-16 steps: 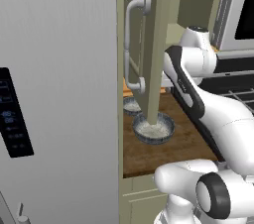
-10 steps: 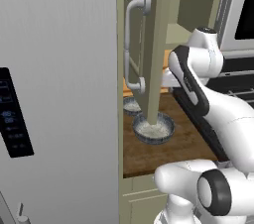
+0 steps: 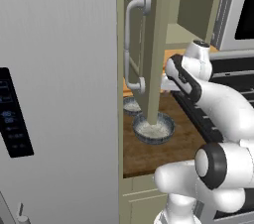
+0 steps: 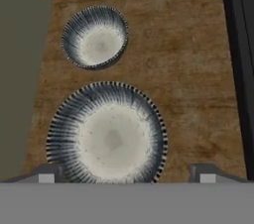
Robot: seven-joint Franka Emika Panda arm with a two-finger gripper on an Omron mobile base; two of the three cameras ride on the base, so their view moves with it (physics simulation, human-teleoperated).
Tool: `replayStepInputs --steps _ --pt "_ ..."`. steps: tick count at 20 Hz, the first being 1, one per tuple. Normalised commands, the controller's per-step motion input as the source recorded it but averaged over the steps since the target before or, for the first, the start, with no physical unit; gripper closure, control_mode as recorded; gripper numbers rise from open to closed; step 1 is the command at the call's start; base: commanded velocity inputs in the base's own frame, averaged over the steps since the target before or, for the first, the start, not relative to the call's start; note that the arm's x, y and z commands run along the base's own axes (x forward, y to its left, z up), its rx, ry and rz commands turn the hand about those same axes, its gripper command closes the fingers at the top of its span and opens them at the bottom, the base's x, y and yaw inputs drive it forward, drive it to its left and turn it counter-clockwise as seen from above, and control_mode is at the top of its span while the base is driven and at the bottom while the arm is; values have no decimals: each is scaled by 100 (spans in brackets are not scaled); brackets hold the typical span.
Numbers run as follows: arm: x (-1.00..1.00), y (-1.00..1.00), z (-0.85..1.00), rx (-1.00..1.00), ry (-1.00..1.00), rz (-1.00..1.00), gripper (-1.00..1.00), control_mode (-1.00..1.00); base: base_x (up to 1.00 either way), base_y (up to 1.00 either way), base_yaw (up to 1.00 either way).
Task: Pick up the bowls on the counter and stack them on top of one another in the open cabinet. Place the smaller bowl on top of the larger bowl.
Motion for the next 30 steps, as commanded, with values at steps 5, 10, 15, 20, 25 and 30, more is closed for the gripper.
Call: replayStepInputs --steps 5,10,15,20,25,30 --pt "69 8 -45 19 -3 0 -100 -100 0 0 0" --pt "40 32 -35 10 -5 0 -100 -100 0 0 0" --pt "20 33 -40 -14 8 0 -100 -100 0 0 0" --pt "7 5 -51 -2 7 0 -100 -100 0 0 0" --pt "40 0 -32 0 -6 -1 -100 -100 0 0 0" --pt "37 1 -11 0 -3 -3 -100 -100 0 0 0"
